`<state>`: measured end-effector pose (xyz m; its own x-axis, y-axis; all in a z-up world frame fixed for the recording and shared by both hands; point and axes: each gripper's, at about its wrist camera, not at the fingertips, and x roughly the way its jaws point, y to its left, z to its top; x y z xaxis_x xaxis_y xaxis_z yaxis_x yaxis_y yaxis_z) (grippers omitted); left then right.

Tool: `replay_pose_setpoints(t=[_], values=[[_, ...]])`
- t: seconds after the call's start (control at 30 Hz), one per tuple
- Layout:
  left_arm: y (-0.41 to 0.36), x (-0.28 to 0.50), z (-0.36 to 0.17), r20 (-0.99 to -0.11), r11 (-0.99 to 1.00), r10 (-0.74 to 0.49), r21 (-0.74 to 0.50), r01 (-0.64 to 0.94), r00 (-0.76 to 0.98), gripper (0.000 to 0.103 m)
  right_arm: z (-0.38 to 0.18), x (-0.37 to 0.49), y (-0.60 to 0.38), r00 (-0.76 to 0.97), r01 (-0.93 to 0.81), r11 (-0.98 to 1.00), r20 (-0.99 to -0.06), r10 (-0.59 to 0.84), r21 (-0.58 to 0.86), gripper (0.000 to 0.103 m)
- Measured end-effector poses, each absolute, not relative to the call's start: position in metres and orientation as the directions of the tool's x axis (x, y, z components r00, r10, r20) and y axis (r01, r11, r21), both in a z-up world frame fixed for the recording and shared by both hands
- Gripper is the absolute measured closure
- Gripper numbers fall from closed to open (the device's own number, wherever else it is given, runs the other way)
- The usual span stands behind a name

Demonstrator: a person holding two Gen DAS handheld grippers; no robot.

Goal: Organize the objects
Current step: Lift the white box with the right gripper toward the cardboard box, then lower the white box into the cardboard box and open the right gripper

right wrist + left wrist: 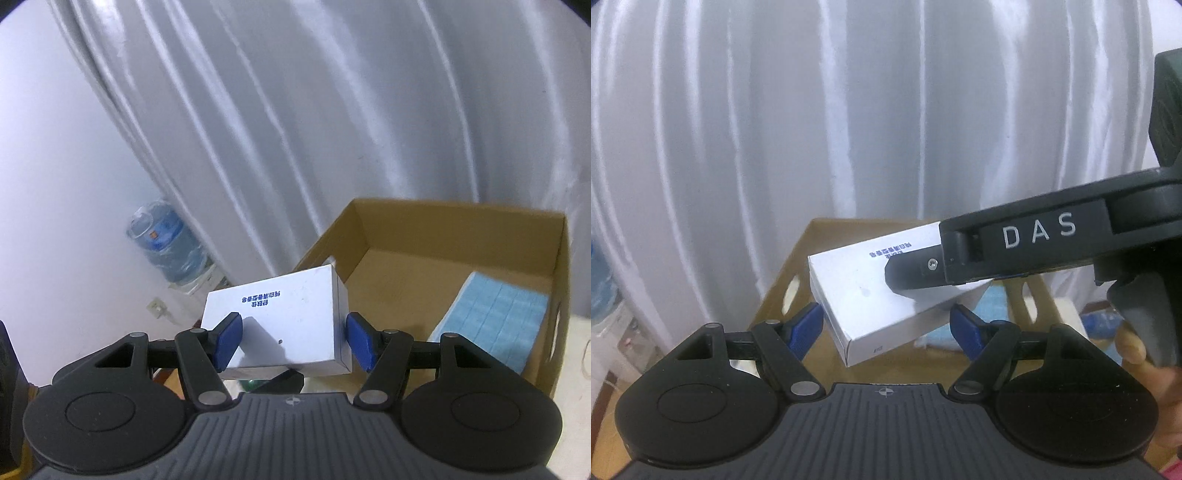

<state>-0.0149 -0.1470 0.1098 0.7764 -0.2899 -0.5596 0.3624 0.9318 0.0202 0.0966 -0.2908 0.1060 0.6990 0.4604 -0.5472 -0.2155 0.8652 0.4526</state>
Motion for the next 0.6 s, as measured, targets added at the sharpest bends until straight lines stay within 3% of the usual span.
replay_pose_setpoints(t=[0.23, 0.6], values=[[-0.180, 0.072, 0.099, -0.646, 0.917, -0.317, -0.021, 0.399, 0.694, 0.028, 0.092, 0.178, -0.324, 0.656, -0.158, 0.879, -0.618, 0.433, 0.449, 0.037], [-0.219, 0.195, 0.034, -0.832, 0.909, -0.267, -0.049, 0.415, 0.486, 0.028, 0.006, 0.299, -0.353, 0.488, -0.046, 0.873, -0.752, 0.444, 0.486, 0.037]])
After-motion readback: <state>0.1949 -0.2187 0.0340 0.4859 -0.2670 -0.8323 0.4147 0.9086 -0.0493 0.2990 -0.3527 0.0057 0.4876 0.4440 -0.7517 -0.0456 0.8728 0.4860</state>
